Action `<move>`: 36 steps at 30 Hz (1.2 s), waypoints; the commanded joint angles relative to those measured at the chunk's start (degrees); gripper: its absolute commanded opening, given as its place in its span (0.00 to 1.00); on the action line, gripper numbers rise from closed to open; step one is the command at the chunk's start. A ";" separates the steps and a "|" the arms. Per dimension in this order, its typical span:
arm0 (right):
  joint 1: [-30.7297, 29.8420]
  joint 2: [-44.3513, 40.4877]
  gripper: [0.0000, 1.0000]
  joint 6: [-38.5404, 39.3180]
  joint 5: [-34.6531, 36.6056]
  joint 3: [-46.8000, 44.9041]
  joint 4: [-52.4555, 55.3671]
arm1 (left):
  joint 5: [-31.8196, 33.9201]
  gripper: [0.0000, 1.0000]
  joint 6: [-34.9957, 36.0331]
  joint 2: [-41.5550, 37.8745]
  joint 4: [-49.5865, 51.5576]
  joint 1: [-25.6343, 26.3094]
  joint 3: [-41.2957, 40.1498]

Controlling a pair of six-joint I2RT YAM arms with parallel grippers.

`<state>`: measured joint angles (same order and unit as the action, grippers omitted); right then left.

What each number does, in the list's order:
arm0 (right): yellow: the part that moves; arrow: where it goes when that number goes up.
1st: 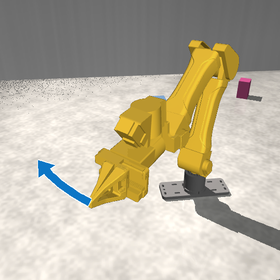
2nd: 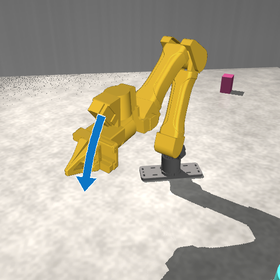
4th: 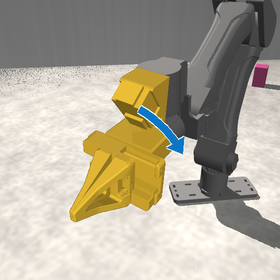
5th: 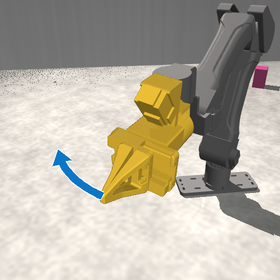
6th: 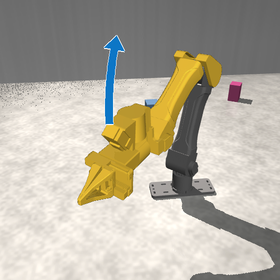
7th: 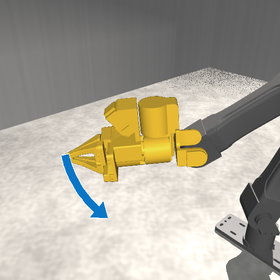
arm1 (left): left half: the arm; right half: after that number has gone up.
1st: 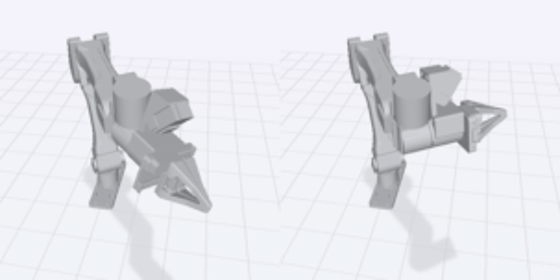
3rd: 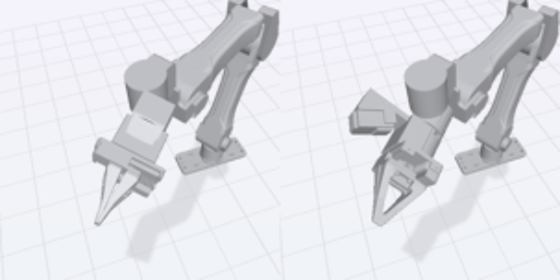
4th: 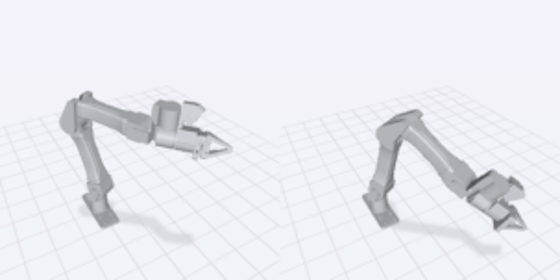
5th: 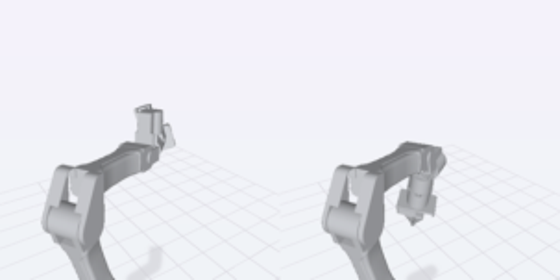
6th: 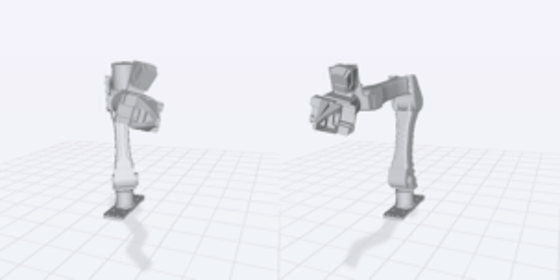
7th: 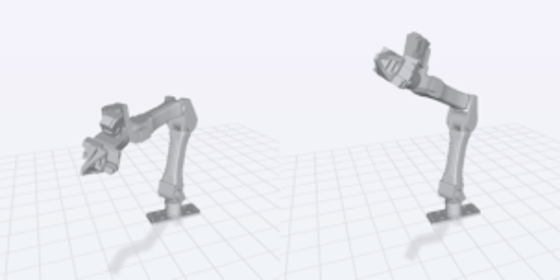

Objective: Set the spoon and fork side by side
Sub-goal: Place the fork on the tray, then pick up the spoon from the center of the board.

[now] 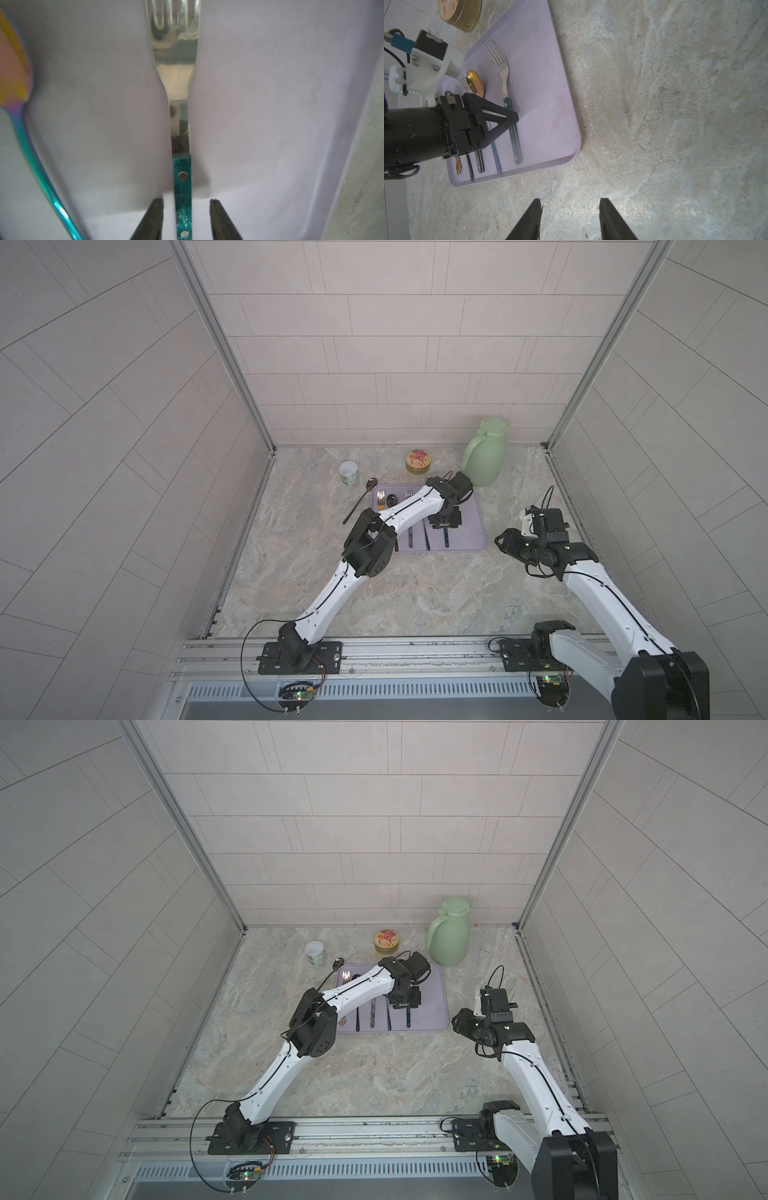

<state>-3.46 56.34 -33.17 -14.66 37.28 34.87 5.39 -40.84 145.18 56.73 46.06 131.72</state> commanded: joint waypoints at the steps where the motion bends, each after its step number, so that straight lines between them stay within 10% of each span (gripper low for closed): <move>1: -0.47 -0.36 0.49 0.38 -0.46 2.34 0.74 | 0.20 0.46 1.40 -6.55 0.61 -1.01 -2.16; 13: -17.89 14.74 0.48 -5.73 6.45 16.08 -0.90 | -2.36 0.61 3.73 -36.43 -15.62 -19.59 -42.62; 36: -43.89 76.41 0.47 -10.02 19.01 95.31 21.26 | 4.38 0.72 -3.09 -82.91 -8.65 -37.36 -71.79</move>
<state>-46.06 129.40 -42.92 1.52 125.47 48.60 5.96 -45.43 65.76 45.12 9.45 61.10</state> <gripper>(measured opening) 0.473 0.714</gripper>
